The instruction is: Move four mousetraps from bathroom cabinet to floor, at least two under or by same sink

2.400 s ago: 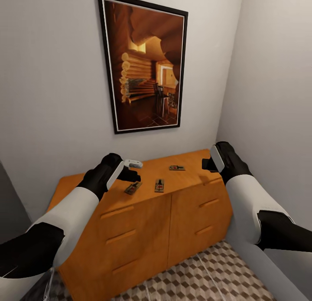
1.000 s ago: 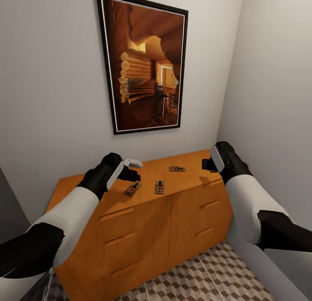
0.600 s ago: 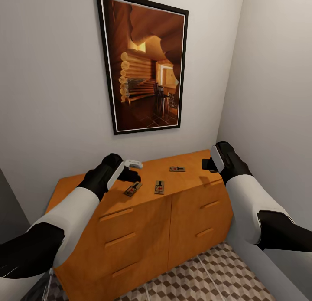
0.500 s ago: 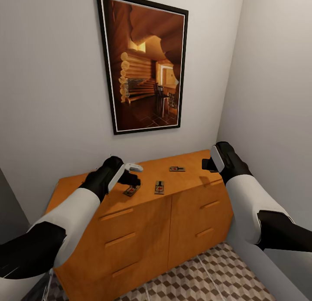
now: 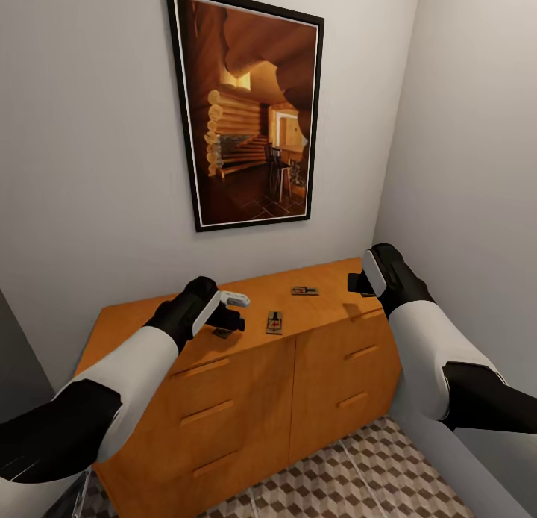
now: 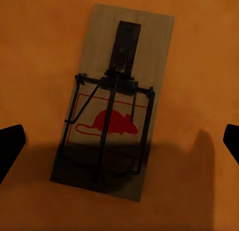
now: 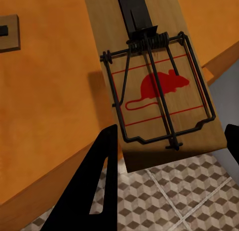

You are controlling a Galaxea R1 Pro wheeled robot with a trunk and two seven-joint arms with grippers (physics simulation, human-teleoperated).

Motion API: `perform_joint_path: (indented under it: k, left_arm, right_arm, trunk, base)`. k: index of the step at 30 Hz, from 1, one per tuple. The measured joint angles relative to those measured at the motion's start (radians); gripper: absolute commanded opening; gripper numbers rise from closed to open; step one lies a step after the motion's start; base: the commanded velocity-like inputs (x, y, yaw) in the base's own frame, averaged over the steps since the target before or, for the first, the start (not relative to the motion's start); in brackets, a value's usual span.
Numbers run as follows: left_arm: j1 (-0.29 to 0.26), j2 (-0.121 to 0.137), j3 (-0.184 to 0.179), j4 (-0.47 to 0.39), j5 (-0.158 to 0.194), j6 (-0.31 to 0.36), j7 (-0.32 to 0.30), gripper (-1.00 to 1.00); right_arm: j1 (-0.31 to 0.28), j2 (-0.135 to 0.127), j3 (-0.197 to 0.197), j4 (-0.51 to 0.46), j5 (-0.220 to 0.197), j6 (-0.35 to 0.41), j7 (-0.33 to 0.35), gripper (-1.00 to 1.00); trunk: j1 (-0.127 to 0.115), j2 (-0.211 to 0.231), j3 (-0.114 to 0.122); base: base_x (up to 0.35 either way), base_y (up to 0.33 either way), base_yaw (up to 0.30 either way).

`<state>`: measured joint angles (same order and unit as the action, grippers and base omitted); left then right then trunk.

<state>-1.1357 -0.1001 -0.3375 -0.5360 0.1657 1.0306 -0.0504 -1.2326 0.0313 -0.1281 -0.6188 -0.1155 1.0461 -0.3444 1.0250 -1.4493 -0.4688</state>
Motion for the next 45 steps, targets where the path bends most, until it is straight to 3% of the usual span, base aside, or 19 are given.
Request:
perform_joint_path:
  k: [43,44,45]
  left_arm:
    - [-0.001,0.003,-0.001,0.037,0.011,-0.004,0.002,1.0]
    - [-0.001,0.003,0.0,0.037,0.011,-0.004,0.002,-1.0]
    - [-0.001,0.003,0.0,0.037,0.01,-0.004,0.001,-1.0]
  right_arm:
    - [0.0,0.0,0.0,0.0,-0.002,0.0,0.0,-1.0]
    - [0.0,0.0,0.0,0.0,-0.002,0.0,0.0,-1.0]
    - [0.0,0.0,0.0,0.0,-0.001,0.0,0.0,-1.0]
  trunk:
    - [0.0,0.0,0.0]
    - [0.0,0.0,0.0]
    - [0.0,0.0,0.0]
  base:
    - [0.0,0.0,0.0]
    - [0.0,0.0,0.0]
    - [0.0,0.0,0.0]
